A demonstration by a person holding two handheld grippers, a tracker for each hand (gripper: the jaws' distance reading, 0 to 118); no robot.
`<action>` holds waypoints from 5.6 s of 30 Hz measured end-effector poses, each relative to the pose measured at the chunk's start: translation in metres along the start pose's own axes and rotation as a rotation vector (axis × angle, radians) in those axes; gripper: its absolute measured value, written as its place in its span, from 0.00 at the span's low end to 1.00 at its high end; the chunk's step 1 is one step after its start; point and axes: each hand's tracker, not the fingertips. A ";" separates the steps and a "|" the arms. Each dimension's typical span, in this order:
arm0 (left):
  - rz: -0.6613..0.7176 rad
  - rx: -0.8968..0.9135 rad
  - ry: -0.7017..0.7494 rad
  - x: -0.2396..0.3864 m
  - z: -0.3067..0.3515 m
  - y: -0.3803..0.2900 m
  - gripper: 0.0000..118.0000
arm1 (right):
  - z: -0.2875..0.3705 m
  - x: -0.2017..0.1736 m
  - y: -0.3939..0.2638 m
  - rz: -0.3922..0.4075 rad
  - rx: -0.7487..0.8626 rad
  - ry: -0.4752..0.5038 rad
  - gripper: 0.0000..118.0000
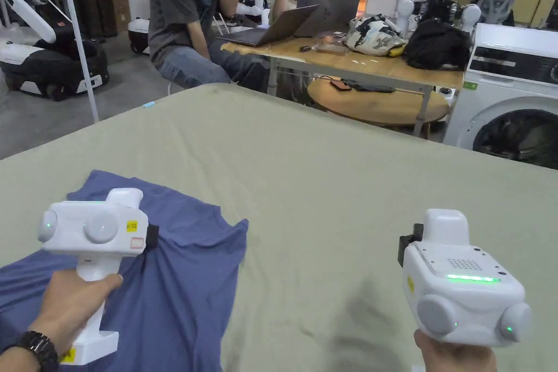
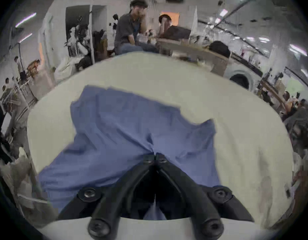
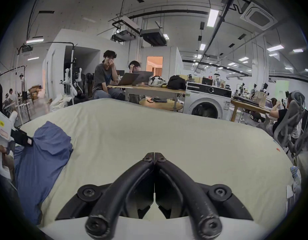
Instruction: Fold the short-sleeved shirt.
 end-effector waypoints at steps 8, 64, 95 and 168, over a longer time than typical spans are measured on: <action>-0.118 0.172 -0.201 0.091 0.064 0.055 0.00 | 0.016 0.043 0.005 -0.054 0.031 -0.061 0.00; -0.305 0.059 -0.600 0.339 0.049 -0.050 0.00 | 0.135 0.220 -0.028 -0.166 0.029 -0.365 0.00; -0.417 -0.259 -0.353 0.358 -0.125 -0.008 0.00 | 0.091 0.274 -0.030 -0.199 -0.180 -0.356 0.00; -0.216 0.498 -0.259 0.296 0.136 0.335 0.00 | 0.100 0.345 0.311 -0.105 0.196 -0.467 0.00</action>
